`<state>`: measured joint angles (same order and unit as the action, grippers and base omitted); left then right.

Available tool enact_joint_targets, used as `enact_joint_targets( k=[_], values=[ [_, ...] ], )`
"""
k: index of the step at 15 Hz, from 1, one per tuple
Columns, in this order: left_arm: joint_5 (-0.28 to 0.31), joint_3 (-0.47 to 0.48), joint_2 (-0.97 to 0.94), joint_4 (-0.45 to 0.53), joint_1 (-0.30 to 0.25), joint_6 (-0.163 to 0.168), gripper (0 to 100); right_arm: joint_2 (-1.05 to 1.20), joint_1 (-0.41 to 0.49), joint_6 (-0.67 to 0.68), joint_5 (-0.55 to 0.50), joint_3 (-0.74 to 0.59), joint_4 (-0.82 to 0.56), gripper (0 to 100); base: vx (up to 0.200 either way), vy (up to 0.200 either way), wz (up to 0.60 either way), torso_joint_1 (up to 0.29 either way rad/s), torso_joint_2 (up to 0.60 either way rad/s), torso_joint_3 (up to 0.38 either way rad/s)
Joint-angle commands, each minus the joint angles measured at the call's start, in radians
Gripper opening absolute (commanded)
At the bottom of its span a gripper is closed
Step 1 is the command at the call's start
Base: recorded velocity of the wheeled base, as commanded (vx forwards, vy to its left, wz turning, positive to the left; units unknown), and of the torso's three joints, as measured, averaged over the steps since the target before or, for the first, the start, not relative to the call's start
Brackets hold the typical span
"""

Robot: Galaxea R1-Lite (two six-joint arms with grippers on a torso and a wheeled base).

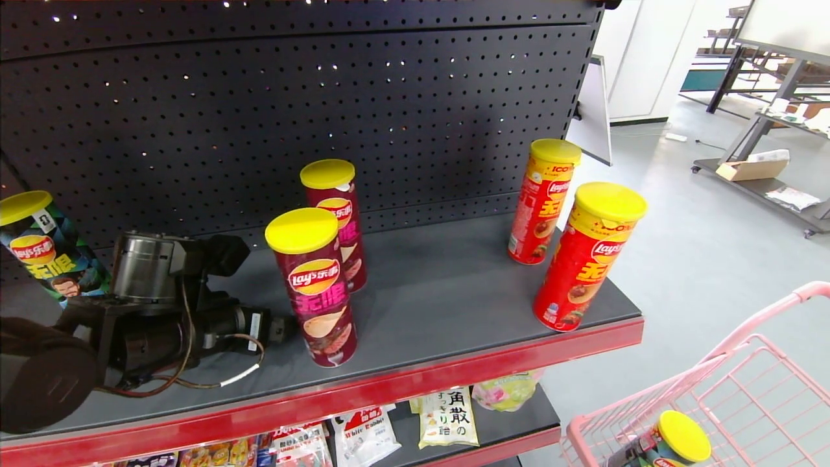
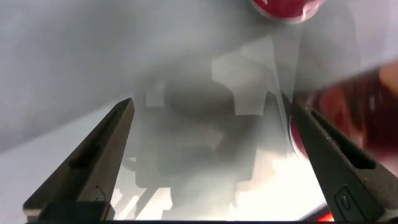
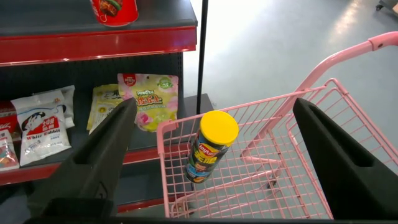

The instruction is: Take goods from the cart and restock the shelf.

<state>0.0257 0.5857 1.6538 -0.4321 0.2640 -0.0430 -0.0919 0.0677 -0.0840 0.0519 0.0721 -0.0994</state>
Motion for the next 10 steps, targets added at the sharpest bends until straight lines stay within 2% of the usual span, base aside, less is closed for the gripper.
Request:
enact_joint_targets(
  k=[1, 3, 4, 5, 7, 8, 10],
  values=[
    [0.0, -0.076, -0.095, 0.003, -0.002, 0.022, 100, -0.002, 0.0, 0.0, 0.0, 0.0, 0.0, 100, 0.0, 0.0, 0.0, 0.0, 0.0, 0.0],
    [0.0, -0.147, -0.183, 0.016, -0.005, 0.041, 100, -0.002, 0.0, 0.001, 0.0, 0.0, 0.0, 100, 0.0, 0.0, 0.0, 0.0, 0.0, 0.0],
    [-0.001, -0.185, -0.286, 0.09, -0.016, 0.068, 100, -0.003, -0.006, 0.0, 0.0, 0.0, 0.0, 100, 0.0, 0.0, 0.0, 0.0, 0.0, 0.0],
    [0.0, -0.187, -0.391, 0.199, -0.029, 0.091, 100, -0.002, -0.022, 0.0, 0.002, 0.0, 0.0, 100, 0.0, 0.0, 0.0, 0.0, 0.0, 0.0],
    [0.0, -0.158, -0.572, 0.395, -0.035, 0.117, 100, -0.002, -0.028, 0.0, 0.0, 0.0, 0.0, 100, 0.0, 0.0, 0.0, 0.0, 0.0, 0.0],
    [0.0, -0.11, -0.707, 0.575, -0.035, 0.137, 100, -0.005, -0.028, -0.002, 0.0, 0.002, -0.003, 100, 0.0, 0.0, 0.0, 0.0, 0.0, 0.0],
    [0.006, -0.04, -0.865, 0.843, -0.034, 0.147, 100, -0.015, -0.029, -0.005, 0.005, 0.002, -0.003, 100, 0.0, 0.0, 0.0, 0.0, 0.0, 0.0]
  ],
)
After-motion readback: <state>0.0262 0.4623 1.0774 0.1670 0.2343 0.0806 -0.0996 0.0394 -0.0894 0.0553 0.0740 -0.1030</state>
